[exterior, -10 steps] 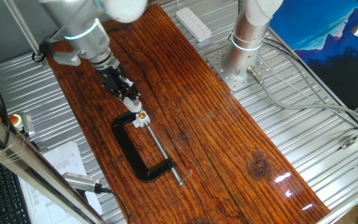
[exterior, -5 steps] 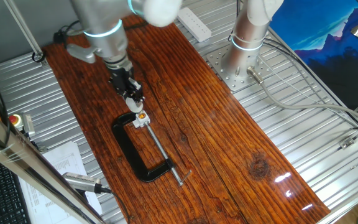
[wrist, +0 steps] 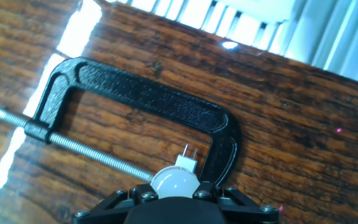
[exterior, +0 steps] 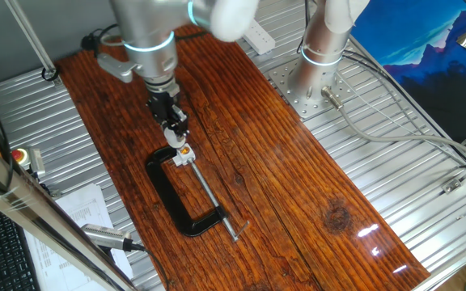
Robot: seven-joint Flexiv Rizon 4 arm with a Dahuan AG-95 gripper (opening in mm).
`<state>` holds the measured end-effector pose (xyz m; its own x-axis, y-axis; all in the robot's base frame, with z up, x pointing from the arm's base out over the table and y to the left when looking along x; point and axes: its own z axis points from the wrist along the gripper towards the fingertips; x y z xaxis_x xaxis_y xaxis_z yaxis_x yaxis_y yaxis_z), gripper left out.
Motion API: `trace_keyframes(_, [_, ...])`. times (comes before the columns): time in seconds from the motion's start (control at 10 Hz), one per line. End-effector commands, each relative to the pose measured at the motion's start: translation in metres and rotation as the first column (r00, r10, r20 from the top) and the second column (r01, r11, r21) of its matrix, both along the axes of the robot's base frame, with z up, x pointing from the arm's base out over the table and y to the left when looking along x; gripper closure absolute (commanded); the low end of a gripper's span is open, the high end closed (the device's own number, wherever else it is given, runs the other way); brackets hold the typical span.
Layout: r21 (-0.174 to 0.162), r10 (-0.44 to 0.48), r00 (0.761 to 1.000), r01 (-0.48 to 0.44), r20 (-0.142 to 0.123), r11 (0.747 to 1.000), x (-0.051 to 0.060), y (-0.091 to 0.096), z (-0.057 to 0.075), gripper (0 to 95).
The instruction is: Install the light bulb by rotating it
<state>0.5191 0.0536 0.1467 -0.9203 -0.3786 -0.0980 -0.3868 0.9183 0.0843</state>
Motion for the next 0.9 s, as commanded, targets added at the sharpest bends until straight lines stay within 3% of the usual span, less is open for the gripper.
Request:
trace_keyframes(0.1, [-0.004, -0.036, 0.999, 0.036, 0.016, 0.999, 0.0012, 0.0002, -0.0013, 57.0])
trace_keyframes(0.3, [-0.003, -0.062, 0.998, 0.062, 0.03, 0.998, 0.0014, 0.0008, -0.0028, 57.0])
trace_keyframes(0.7, [-0.057, -0.121, 0.992, 0.123, 0.041, 0.991, 0.0008, 0.0045, -0.0079, 57.0])
trace_keyframes(0.9, [-0.053, -0.137, 0.989, 0.139, 0.051, 0.989, -0.0016, 0.0032, -0.0103, 57.0])
